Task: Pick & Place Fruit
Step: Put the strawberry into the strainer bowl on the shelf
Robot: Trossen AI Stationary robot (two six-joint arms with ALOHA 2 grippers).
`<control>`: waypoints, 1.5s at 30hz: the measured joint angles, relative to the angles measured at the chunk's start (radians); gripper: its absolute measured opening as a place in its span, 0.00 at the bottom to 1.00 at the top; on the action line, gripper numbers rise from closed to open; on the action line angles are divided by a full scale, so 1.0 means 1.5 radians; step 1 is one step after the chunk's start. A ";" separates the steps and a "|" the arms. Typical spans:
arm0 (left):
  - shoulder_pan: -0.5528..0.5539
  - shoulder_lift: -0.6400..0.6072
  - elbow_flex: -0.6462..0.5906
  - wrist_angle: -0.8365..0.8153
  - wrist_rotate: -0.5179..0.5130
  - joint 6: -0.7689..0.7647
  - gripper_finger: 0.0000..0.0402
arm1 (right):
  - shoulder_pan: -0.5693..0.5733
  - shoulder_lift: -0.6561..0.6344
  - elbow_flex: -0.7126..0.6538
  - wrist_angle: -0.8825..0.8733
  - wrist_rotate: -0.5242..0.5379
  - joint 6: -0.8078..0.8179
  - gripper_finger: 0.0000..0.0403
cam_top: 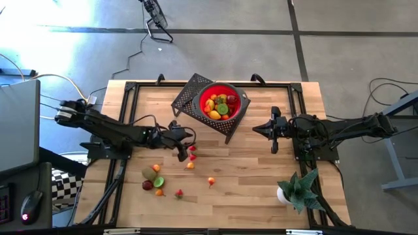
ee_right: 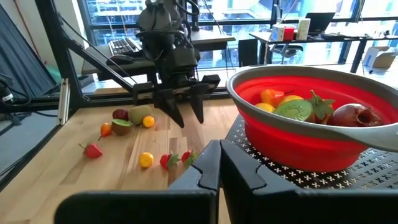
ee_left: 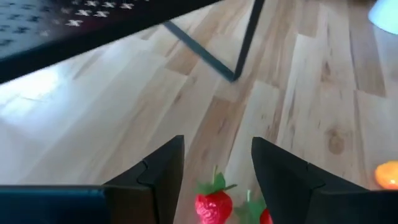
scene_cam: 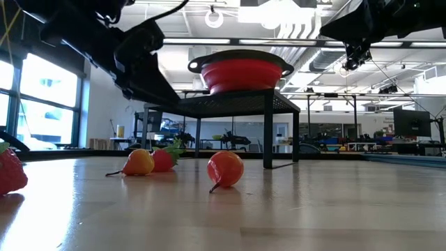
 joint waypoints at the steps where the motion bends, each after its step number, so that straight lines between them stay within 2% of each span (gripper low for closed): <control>1: 0.000 0.007 0.000 0.005 0.003 -0.001 0.45 | 0.000 0.000 0.000 -0.001 0.000 0.000 0.01; 16: 0.005 0.098 0.000 0.053 0.007 -0.001 0.45 | 0.000 0.001 0.000 -0.005 0.000 0.000 0.01; 21: 0.035 0.128 0.027 0.044 0.065 -0.017 0.45 | 0.000 0.001 0.000 -0.005 0.000 0.000 0.01; 24: 0.052 0.142 0.053 0.007 0.091 -0.017 0.45 | 0.000 0.001 0.000 -0.005 0.000 0.000 0.01; 31: 0.052 0.171 0.111 -0.095 0.096 -0.017 0.45 | 0.000 0.001 0.000 -0.011 0.000 0.000 0.01; 45: 0.052 0.213 0.120 -0.099 0.095 -0.034 0.45 | 0.000 0.001 0.000 -0.011 0.003 0.000 0.01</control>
